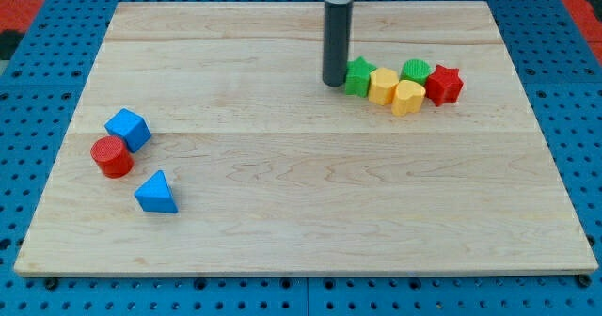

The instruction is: Push the red circle towards left to the green star

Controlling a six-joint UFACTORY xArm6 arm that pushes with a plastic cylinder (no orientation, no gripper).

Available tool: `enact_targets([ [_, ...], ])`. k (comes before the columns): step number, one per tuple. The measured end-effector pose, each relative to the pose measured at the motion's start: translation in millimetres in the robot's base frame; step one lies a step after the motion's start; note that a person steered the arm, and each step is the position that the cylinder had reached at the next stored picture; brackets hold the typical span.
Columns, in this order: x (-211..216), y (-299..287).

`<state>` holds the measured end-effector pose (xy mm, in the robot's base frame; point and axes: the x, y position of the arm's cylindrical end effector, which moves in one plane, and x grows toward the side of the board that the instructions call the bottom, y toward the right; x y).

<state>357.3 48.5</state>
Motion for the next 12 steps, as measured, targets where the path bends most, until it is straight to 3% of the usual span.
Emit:
enact_targets([
  [1, 4.2, -52.0],
  [2, 52.3, -145.5],
  [3, 143.7, -128.0],
  [4, 147.2, -239.3],
  [7, 159.2, -350.5],
  [8, 139.6, -249.9],
  [11, 58.9, -203.4],
  [12, 13.5, -151.4],
])
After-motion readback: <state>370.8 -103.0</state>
